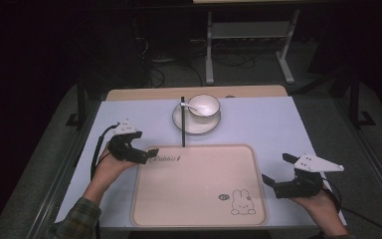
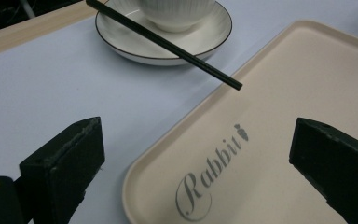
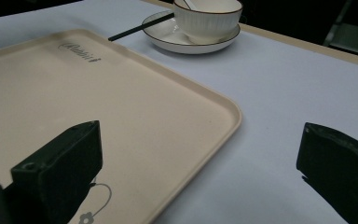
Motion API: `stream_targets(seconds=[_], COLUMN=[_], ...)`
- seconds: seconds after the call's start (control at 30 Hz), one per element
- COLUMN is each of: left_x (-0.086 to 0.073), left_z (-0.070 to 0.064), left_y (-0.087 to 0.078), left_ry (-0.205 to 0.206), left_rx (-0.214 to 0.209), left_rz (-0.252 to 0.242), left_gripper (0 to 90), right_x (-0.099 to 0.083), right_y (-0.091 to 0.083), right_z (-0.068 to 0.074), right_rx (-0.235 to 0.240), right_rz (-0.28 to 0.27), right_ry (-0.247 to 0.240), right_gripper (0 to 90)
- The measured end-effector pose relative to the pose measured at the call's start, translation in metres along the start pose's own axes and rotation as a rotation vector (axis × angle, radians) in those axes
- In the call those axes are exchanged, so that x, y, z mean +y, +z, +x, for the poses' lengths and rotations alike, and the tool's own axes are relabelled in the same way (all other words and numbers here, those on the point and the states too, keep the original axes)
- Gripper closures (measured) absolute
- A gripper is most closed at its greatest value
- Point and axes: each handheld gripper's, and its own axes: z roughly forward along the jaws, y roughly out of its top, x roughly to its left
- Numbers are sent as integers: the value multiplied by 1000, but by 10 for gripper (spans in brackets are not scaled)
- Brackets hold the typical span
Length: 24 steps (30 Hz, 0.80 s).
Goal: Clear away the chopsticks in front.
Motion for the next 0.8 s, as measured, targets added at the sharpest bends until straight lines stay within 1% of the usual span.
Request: stream_targets(seconds=[0.17,0.57,0.63,0.8], left_x=[10,39,44,55], left_z=[2,4,4,5], left_y=[12,45,51,65], left_ry=[6,-13,-11,-9], left_rx=[-3,-22,-25,-16], left_rz=[1,-12,-6,6], left_gripper=[26,26,26,26], right_x=[0,-1,-1,-3], right_y=[-1,-2,-3,-4], right_z=[1,0,0,-3], right_rx=[-2,1,0,3], right_rz=[-2,-8,-10,-16], right_ry=[1,5,9,16], right_gripper=[0,0,0,0])
